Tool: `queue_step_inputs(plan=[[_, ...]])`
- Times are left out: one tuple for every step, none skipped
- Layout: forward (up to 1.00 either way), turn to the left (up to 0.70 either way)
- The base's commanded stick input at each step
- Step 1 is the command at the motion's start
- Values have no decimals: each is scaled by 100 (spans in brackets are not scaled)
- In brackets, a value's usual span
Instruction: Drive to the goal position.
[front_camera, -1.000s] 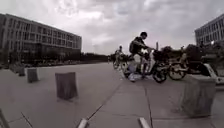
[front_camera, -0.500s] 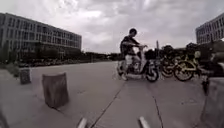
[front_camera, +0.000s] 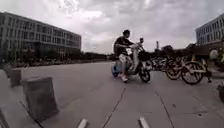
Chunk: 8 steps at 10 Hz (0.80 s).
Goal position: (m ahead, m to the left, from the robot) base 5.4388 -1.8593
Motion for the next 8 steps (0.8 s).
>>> queue_step_inputs(plan=[[70,35],[70,33],[70,16],[70,0],[70,0],[70,0],[70,0],[70,0]])
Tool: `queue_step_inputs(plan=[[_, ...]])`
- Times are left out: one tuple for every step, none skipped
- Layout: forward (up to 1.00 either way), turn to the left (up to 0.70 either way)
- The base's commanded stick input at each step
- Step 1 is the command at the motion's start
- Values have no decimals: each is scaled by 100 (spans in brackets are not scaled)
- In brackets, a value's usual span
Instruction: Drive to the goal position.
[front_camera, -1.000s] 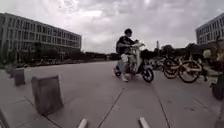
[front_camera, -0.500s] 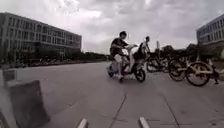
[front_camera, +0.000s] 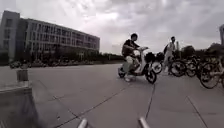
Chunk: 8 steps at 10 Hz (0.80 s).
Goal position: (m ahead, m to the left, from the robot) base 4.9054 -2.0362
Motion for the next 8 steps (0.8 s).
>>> queue_step_inputs(plan=[[70,0],[70,0],[70,0],[70,0],[70,0],[70,0],[70,0],[70,0]])
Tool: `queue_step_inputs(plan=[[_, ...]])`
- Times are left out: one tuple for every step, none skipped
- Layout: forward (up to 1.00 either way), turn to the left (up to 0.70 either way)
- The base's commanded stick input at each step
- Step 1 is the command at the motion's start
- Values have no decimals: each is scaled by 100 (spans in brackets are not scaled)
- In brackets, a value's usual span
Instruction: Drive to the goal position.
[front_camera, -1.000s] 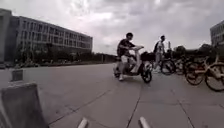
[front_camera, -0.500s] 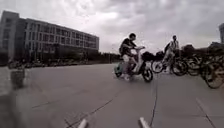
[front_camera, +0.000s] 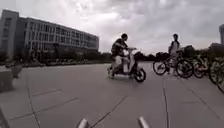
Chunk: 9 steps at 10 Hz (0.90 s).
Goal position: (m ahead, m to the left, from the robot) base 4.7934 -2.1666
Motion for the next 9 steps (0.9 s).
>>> queue_step_inputs(plan=[[70,0],[70,0],[70,0],[70,0],[70,0],[70,0],[70,0],[70,0],[70,0]])
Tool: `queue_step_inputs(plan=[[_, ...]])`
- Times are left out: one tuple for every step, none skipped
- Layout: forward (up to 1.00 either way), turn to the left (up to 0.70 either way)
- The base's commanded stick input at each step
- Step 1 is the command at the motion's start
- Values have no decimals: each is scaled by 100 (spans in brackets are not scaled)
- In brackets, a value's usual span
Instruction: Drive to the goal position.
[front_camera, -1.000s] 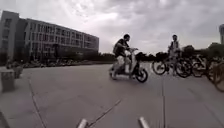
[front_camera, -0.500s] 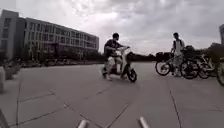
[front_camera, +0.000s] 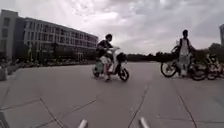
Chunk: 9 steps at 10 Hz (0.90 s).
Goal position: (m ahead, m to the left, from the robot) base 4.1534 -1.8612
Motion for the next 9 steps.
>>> queue_step_inputs(plan=[[70,0],[70,0],[70,0],[70,0],[70,0],[70,0],[70,0],[70,-2],[70,-35]])
